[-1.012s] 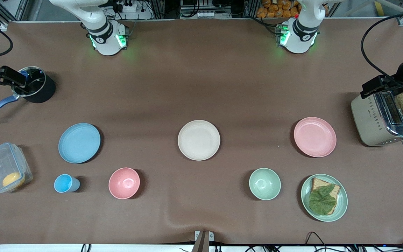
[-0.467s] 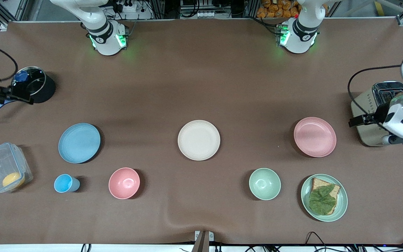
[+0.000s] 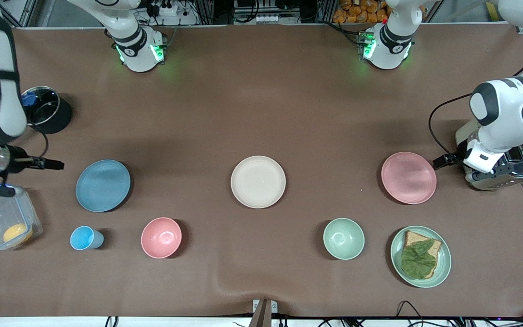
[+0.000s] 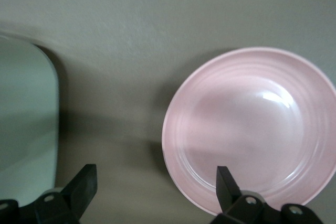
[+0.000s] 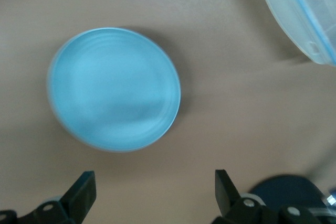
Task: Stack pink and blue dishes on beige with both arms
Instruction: 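Reach the right gripper to the blue plate while the left gripper reaches the pink plate, then grip the blue plate with the right gripper while the left gripper grips the pink one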
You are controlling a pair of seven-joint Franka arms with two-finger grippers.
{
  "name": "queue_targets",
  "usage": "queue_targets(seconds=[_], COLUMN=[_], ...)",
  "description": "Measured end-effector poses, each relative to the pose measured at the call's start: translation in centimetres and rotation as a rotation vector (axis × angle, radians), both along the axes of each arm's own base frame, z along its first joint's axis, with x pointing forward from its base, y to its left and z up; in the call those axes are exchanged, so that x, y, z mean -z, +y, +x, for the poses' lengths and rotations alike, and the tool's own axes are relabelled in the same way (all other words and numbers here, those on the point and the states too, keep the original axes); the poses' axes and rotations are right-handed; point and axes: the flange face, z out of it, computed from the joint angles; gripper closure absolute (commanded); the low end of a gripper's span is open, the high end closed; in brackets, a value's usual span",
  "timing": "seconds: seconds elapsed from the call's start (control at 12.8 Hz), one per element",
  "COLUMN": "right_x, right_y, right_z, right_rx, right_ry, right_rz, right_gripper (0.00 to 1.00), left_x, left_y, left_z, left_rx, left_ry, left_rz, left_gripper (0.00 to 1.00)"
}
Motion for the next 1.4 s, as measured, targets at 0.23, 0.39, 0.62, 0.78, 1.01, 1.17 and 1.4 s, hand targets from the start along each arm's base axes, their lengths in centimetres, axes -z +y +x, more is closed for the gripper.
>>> queue_targets(seconds=[0.23,0.39,0.62,0.78,1.01,1.17,1.4], right_x=[7.3,9.9,12.5,13.6,15.0,15.9,16.0], right_y=[-0.9,-1.0,-0.8,-0.8,-0.7,-0.7,-0.5], right_z=[1.0,1.0,0.7,0.6,0.4,-0.1,-0.2], right_rx=[0.004,0.003,0.011,0.016,0.020,0.022,0.055], right_ry=[-0.001,0.011,0.037,0.043,0.042,0.035,0.026], right_rz=[-0.013,-0.014,-0.001,0.005,0.007,0.006,0.034], right_gripper=[0.00,0.00,0.00,0.00,0.50,0.94,1.00], left_x=[2.8,5.1,6.8,7.0,6.9,7.0,6.6], left_y=[0.6,1.1,1.1,1.1,1.2,1.1,1.0], left_z=[0.1,-0.1,-0.1,-0.1,0.0,0.0,0.2], left_rx=[-0.011,-0.023,-0.025,-0.025,-0.025,-0.025,-0.021], left_ry=[-0.011,-0.005,-0.006,-0.008,-0.011,-0.010,-0.018], left_rz=[-0.004,-0.010,-0.013,-0.013,-0.013,-0.013,-0.013], left_gripper=[0.00,0.00,0.24,0.53,0.93,1.00,1.00])
